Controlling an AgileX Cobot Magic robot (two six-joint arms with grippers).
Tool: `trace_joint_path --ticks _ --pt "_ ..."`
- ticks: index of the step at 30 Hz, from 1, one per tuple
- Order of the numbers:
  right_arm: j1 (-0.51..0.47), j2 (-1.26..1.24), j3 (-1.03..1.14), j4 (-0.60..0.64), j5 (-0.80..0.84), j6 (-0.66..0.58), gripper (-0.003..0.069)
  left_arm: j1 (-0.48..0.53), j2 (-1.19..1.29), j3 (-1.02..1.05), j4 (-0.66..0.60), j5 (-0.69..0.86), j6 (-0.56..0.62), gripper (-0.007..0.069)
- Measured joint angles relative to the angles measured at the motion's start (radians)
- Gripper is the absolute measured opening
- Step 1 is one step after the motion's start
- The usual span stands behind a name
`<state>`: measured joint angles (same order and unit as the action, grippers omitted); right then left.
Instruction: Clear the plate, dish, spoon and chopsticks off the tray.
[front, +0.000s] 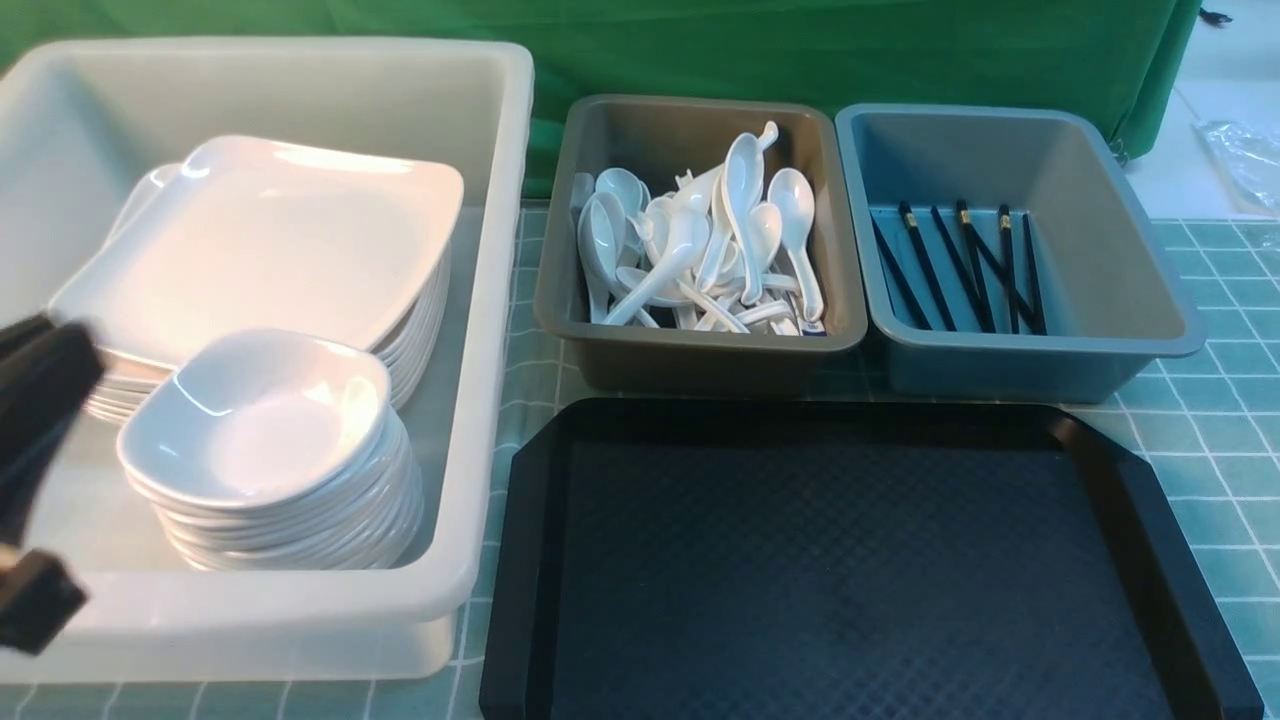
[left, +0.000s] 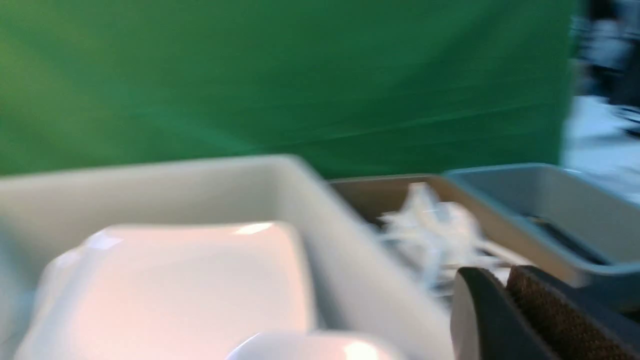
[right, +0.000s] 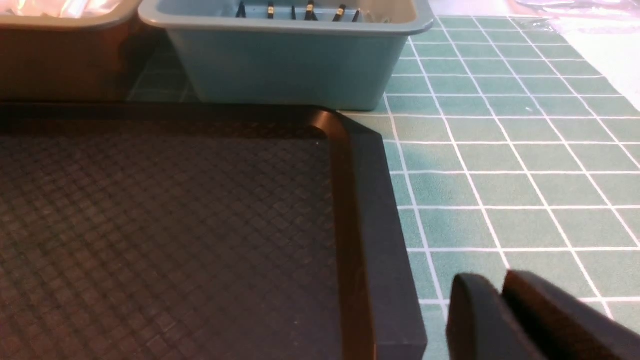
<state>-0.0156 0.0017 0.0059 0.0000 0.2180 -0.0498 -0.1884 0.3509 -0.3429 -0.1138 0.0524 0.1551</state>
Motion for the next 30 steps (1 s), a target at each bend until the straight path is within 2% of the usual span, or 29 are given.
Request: trace_joint_path --ticks 2,4,7,30 --pt "0.0 0.0 0.0 0.0 0.0 0.0 0.012 0.143 -0.095 0.106 0.0 0.009 -0.014 0.0022" --pt "0.0 0.0 0.0 0.0 0.0 0.0 0.0126 0.242 -0.206 0.209 0.0 0.072 -0.025 0.002" --pt "0.0 0.0 0.0 0.0 0.0 0.0 0.0134 0.303 -0.325 0.322 0.003 0.196 -0.032 0.002" --pt "0.0 0.0 0.0 0.0 0.0 0.0 0.0183 0.309 -0.35 0.35 -0.035 0.195 -0.036 0.002"
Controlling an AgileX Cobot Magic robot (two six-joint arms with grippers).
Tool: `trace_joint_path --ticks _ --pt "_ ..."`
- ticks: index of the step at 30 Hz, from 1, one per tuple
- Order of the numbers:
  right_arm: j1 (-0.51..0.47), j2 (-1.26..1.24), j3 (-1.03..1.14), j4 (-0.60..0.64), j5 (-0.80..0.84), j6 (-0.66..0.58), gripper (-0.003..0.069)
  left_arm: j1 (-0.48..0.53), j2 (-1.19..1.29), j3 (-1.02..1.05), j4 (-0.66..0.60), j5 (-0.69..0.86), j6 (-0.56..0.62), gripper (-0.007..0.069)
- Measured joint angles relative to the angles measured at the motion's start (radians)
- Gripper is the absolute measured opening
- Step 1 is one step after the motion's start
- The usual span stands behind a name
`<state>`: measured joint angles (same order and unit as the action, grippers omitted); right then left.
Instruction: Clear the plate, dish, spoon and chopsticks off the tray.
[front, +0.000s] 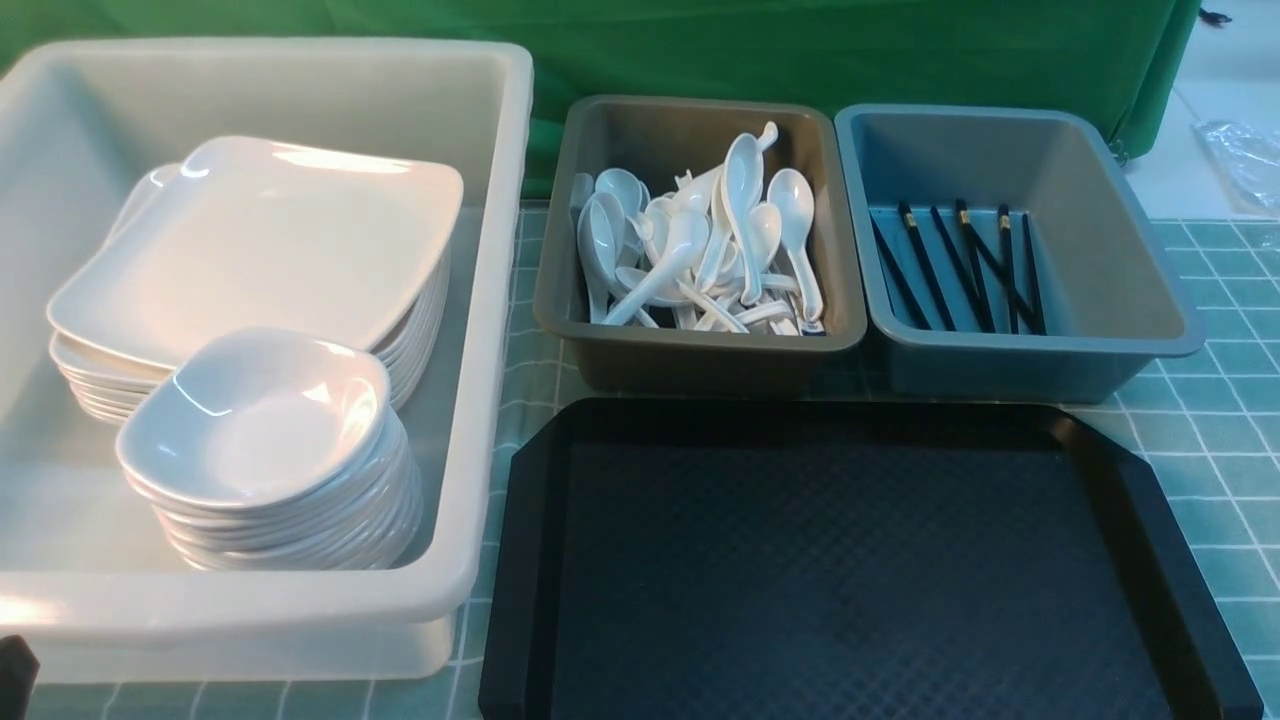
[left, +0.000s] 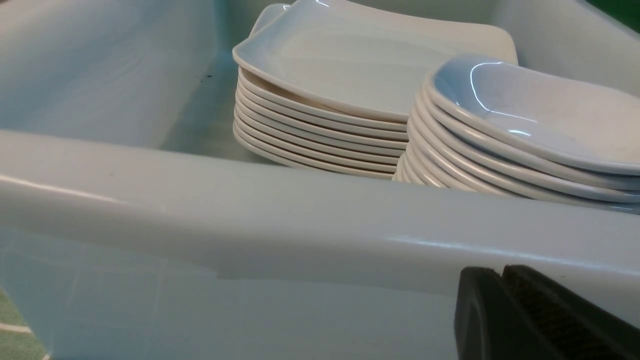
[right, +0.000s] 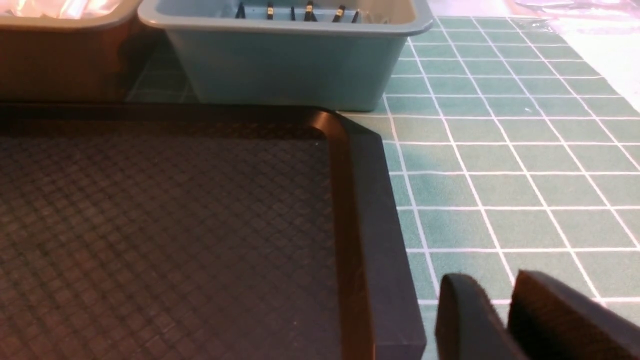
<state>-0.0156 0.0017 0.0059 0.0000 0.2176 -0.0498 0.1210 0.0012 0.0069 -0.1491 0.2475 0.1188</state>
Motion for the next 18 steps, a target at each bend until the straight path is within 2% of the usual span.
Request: trace_joint_path --ticks 18 --pt "0.0 0.0 0.0 0.0 0.0 0.0 0.0231 0.001 0.0 0.0 -0.001 -0.002 0.0 0.002"
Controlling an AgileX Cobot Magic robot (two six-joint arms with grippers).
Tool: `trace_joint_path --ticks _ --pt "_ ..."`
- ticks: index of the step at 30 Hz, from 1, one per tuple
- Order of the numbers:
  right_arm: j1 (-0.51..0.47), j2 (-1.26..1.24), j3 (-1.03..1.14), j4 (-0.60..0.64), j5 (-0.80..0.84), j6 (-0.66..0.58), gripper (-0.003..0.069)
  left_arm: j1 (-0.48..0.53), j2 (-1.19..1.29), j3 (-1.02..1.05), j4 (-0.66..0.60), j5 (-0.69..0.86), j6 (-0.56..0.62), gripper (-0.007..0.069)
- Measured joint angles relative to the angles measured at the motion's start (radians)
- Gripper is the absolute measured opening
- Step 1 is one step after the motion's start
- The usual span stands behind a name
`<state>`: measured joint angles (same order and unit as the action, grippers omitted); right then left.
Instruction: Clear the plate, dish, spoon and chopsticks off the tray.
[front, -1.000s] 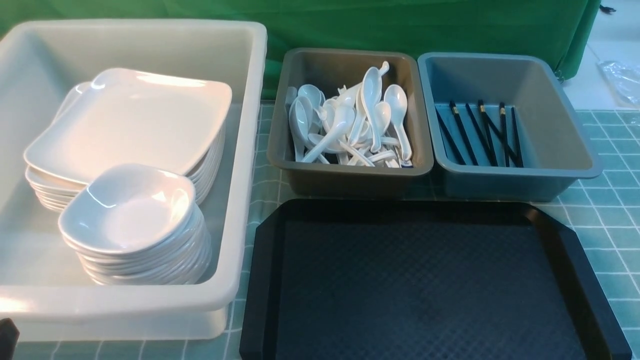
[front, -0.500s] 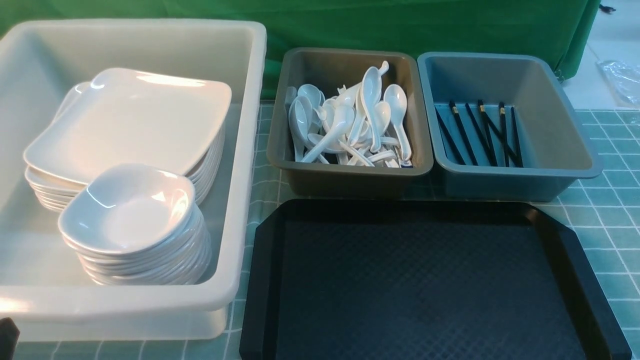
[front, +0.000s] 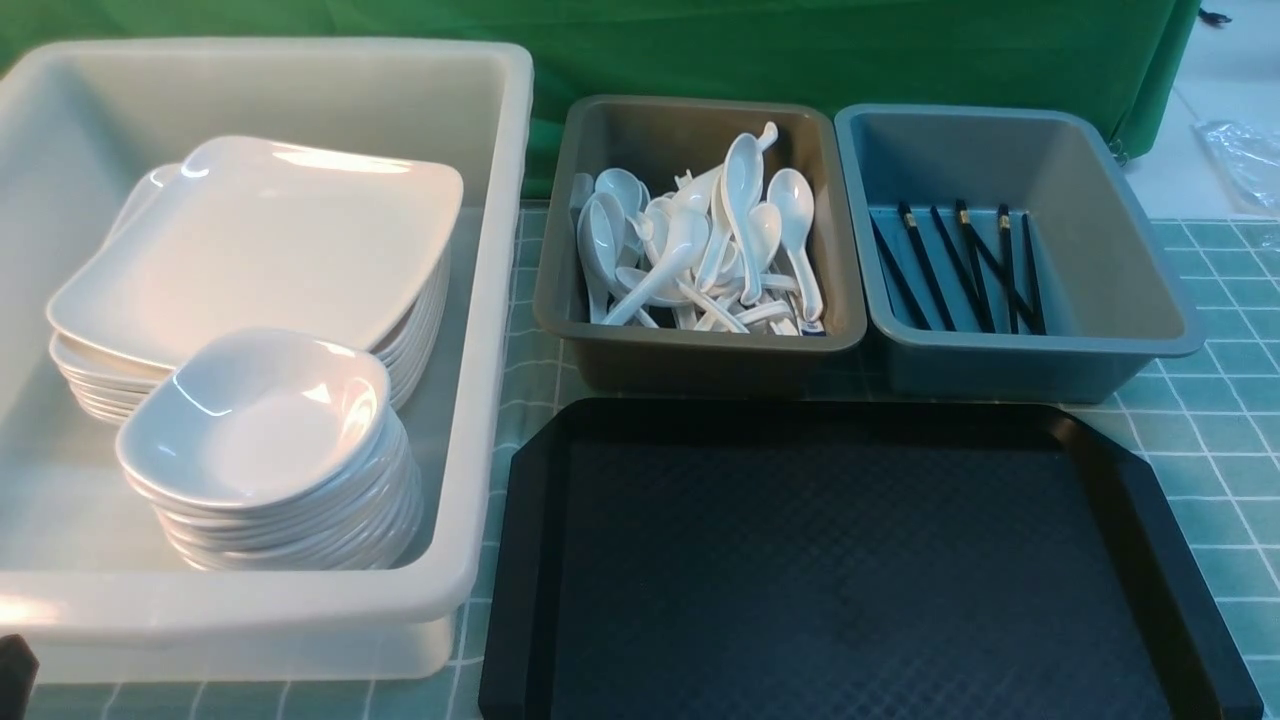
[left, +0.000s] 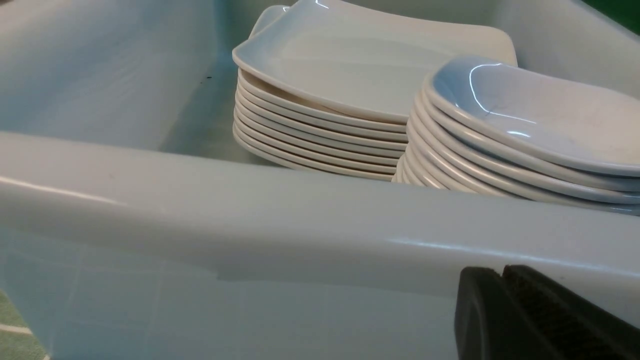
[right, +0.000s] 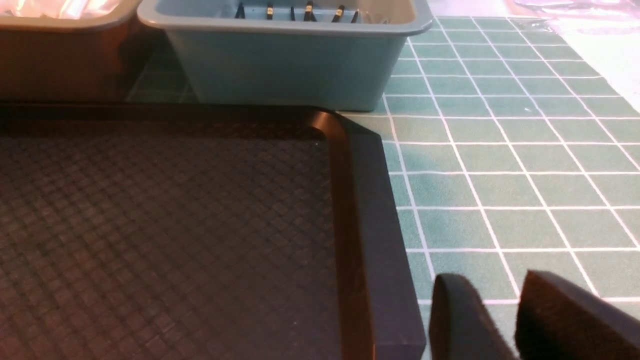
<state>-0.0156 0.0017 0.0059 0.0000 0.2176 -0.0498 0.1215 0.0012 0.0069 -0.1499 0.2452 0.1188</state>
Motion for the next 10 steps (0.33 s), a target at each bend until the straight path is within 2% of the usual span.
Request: trace_joint_path --ticks 10 --pt "0.0 0.0 0.0 0.0 0.0 0.0 0.0236 0.0 0.0 0.0 0.0 0.0 -0.001 0.002"
